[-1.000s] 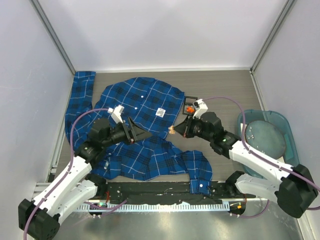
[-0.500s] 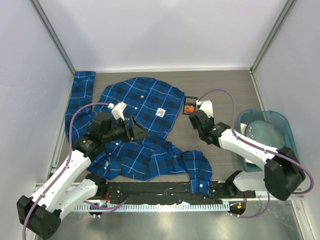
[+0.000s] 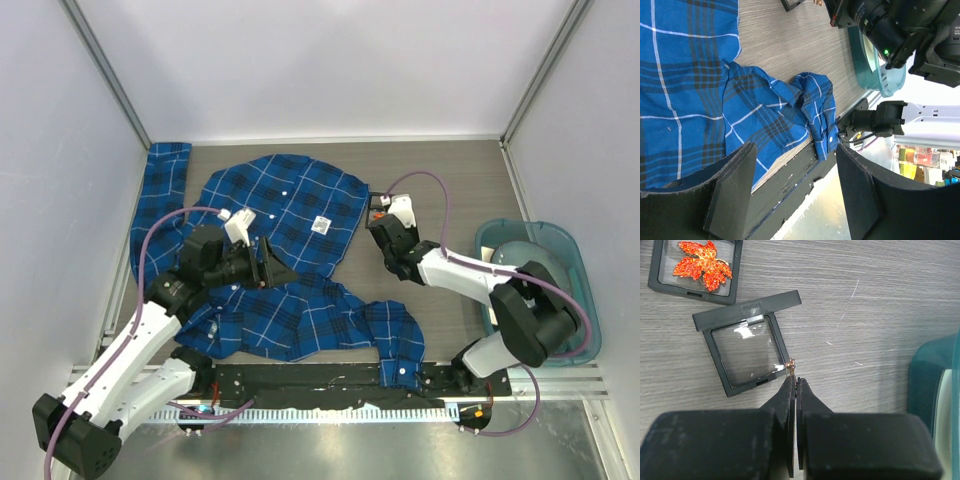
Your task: Remove the brooch from the garment
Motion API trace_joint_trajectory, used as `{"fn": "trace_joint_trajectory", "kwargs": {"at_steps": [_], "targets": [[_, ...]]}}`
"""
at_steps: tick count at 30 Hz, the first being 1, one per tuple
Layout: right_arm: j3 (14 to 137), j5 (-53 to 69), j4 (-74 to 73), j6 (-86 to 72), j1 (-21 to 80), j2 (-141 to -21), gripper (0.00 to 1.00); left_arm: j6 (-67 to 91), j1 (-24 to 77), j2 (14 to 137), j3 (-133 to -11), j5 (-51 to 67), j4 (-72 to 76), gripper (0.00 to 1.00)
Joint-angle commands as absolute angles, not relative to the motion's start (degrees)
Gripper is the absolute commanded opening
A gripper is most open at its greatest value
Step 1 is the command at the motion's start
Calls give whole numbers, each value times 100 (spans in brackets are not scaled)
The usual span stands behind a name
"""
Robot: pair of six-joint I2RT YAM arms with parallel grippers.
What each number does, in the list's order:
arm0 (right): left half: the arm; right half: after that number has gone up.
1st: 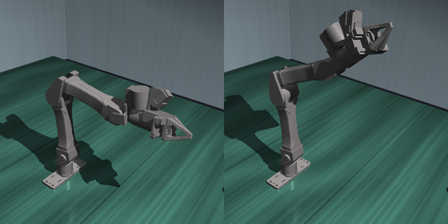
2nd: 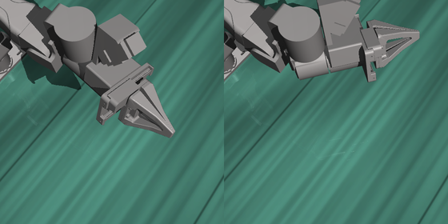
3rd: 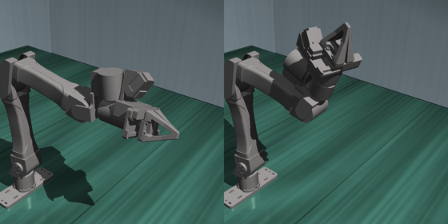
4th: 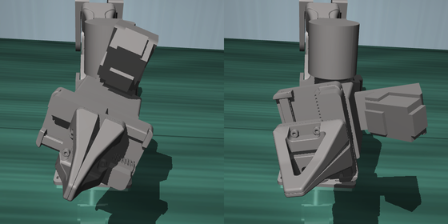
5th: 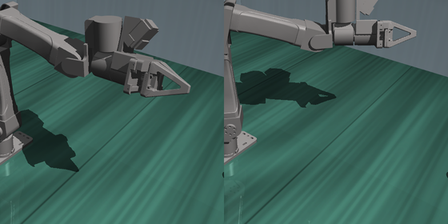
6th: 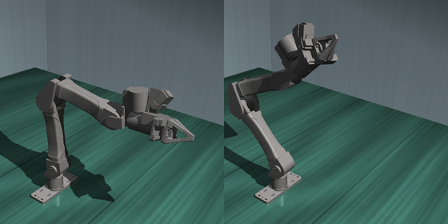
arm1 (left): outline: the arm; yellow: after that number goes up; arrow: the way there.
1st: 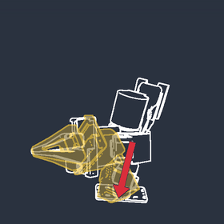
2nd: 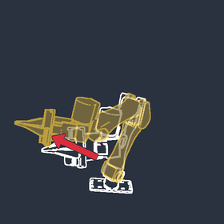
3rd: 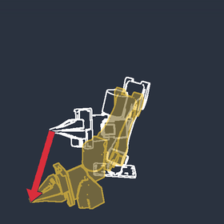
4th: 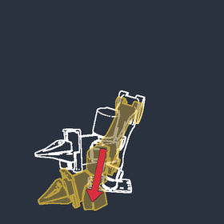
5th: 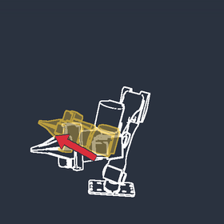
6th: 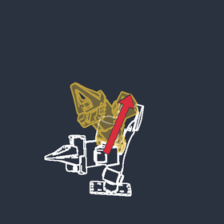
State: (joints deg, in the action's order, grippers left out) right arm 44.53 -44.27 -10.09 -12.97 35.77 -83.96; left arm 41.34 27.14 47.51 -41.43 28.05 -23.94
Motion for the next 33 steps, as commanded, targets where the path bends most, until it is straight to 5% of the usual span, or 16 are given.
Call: {"fn": "trace_joint_trajectory", "kwargs": {"at_steps": [1, 33], "targets": [[4737, -4509, -308, -1090, 3481, -8700, 1, 3973, 2725, 4614, -4333, 2821, -2452, 68], [4896, -4658, 88, -817, 3375, -9334, 2, 3955, 2725, 4737, -4245, 2795, -2443, 68]]}}
